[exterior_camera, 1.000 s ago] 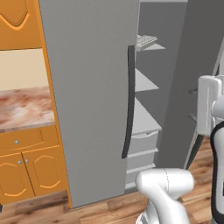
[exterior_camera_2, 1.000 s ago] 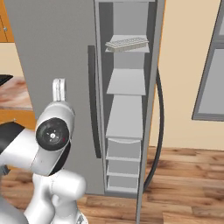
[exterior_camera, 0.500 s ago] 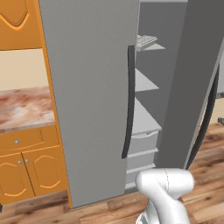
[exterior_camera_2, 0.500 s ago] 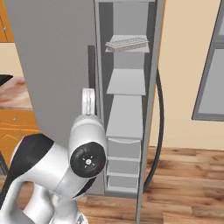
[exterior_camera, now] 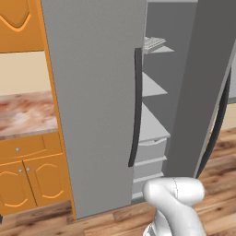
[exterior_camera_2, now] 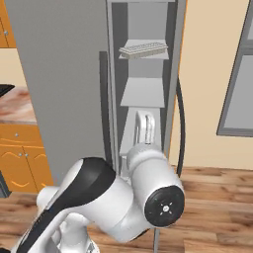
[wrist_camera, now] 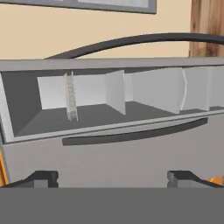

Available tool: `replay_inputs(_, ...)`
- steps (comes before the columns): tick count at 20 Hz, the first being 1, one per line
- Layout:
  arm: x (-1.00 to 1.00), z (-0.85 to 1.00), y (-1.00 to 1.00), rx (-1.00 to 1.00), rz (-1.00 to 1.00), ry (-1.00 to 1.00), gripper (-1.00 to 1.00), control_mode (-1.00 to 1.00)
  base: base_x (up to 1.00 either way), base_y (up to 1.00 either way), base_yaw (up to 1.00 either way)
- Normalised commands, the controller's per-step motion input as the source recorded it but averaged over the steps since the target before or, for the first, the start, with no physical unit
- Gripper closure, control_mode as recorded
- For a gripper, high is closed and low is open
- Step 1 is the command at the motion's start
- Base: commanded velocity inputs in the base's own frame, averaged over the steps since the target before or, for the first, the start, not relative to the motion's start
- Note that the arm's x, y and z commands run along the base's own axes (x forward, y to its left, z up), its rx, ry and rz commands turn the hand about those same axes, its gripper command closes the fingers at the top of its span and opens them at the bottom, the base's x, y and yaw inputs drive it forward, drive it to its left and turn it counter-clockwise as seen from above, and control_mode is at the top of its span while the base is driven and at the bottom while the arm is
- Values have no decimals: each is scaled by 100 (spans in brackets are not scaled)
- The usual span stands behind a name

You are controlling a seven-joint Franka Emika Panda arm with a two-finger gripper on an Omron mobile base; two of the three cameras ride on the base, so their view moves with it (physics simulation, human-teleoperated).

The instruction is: The ice cube tray has been filled with water. Take the tray and place it in the freezer to make ice. Close the freezer door after placing the tray.

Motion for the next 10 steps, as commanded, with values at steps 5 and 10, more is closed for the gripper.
replay_inputs(5, 5, -9, -67, 0, 1, 0, -100, -100, 0, 0, 0)
replay_inputs(10, 36, -38, -60, 0, 2, 0, -100, -100, 0, 0, 0)
